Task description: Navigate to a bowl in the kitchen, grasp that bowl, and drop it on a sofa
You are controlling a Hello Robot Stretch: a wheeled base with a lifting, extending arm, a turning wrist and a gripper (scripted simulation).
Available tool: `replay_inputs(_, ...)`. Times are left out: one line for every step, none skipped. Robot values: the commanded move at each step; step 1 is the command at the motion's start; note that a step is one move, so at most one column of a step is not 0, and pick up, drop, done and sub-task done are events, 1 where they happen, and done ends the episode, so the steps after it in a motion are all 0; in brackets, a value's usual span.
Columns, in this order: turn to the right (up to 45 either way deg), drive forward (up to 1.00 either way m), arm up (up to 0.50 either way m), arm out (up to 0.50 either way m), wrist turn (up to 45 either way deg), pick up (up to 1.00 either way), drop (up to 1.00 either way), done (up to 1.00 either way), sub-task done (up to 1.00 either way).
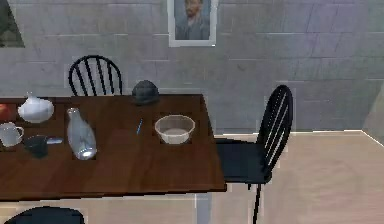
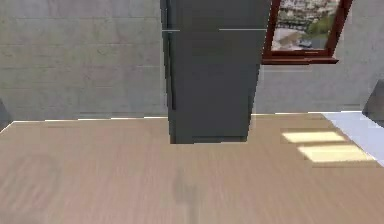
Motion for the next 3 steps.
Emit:
replay_inputs(-45.0, 0.0, 0.0, 0.0, 0.0, 0.0, 0.0, 0.0, 0.0)
replay_inputs(-45.0, 0.0, 0.0, 0.0, 0.0, 0.0, 0.0, 0.0, 0.0)
replay_inputs(45.0, 0.0, 0.0, 0.0, 0.0, 0.0, 0.0, 0.0, 0.0)
